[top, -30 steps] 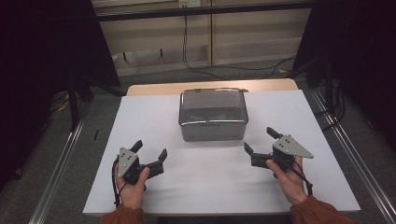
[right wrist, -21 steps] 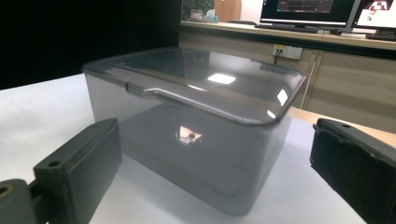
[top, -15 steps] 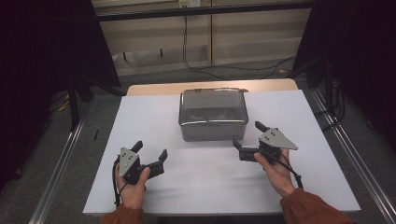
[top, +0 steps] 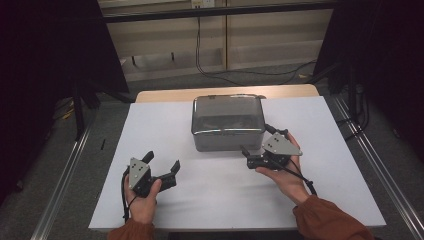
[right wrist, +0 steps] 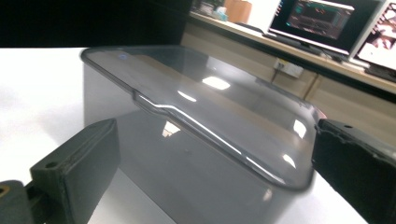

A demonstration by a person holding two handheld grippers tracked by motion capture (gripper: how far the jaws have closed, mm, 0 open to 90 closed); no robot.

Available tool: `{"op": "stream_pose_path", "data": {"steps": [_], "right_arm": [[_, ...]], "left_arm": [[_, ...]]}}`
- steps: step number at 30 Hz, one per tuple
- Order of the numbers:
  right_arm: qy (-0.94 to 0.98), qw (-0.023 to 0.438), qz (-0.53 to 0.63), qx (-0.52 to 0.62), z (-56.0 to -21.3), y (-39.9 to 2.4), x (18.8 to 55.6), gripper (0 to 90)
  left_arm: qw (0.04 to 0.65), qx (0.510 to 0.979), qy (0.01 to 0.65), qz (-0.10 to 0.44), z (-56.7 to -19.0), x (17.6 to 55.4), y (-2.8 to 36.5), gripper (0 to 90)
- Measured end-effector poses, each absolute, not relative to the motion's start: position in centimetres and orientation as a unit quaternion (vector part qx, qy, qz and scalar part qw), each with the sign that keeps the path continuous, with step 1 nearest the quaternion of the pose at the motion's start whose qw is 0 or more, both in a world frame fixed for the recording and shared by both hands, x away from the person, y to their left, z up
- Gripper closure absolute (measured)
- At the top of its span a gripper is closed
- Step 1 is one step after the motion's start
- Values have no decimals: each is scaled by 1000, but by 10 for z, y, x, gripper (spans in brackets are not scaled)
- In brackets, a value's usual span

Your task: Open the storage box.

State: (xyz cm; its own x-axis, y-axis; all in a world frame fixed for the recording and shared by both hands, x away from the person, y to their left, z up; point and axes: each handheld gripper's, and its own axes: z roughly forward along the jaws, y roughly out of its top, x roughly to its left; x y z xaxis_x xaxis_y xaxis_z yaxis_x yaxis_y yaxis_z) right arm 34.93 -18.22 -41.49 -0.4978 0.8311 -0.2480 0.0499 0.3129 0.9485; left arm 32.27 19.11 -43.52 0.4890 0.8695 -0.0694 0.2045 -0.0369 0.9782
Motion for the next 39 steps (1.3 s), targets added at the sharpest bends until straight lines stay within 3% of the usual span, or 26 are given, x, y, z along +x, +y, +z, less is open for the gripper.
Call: {"op": "stream_pose_path", "data": {"steps": [27,39], "right_arm": [[767,531,348,92,-416,-130,357,221],[776,567,276,24,-422,-119,362,428]], "left_arm": [[559,657,412,293,-436,323,193,34],[559,658,412,291,-436,323,193,34]]}}
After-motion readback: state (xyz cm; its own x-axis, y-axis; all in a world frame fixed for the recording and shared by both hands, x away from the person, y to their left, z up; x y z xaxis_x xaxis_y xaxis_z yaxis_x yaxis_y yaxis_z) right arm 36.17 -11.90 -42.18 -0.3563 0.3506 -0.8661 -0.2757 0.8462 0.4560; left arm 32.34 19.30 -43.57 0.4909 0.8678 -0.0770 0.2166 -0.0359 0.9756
